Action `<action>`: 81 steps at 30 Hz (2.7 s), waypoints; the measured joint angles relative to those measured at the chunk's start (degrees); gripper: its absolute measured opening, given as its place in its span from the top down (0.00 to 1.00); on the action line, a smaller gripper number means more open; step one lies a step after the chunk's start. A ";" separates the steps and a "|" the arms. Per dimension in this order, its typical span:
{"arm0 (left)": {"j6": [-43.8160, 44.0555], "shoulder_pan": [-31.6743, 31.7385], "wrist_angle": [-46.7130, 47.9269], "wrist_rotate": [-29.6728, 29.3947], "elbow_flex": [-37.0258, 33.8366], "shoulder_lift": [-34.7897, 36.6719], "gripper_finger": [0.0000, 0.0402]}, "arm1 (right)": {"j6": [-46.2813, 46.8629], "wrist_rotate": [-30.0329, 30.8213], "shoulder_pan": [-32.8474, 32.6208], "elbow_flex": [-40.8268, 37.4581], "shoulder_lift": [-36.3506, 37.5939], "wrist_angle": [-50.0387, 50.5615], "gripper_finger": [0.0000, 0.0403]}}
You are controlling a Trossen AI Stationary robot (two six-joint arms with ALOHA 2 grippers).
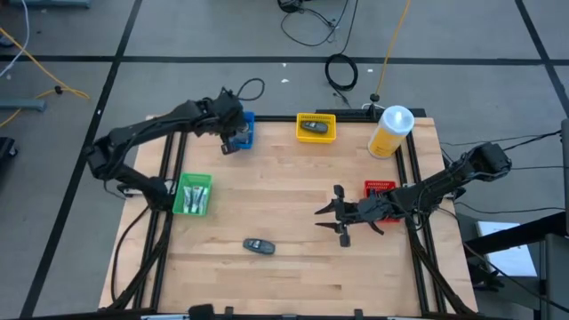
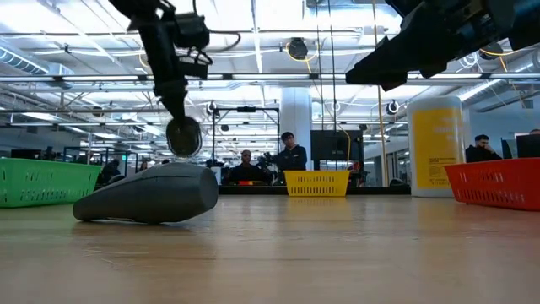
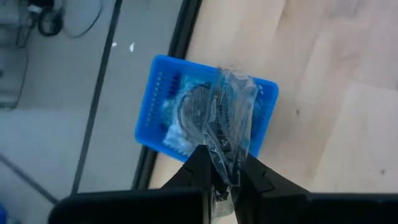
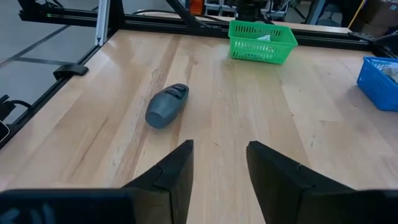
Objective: Pick & Place Travel size toiletries
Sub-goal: Put the black hairbrush into the blue bin
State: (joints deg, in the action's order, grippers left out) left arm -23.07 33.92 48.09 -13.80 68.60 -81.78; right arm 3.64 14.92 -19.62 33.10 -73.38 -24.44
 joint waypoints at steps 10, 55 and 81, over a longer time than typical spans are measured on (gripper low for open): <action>-10.53 9.11 -0.43 12.65 1.52 -6.93 0.90 | 1.52 0.07 0.00 0.00 0.00 0.95 0.66; -13.45 20.80 -7.21 19.11 7.03 -18.48 0.46 | 3.21 3.21 0.07 0.00 -0.04 1.17 0.67; -5.26 19.53 -29.48 19.76 -9.64 -13.61 0.95 | 4.04 3.01 0.07 -9.38 -0.04 -14.79 0.67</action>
State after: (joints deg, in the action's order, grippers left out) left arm -28.33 53.45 18.61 5.96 58.96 -95.39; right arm 7.68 17.92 -19.55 23.73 -73.43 -39.22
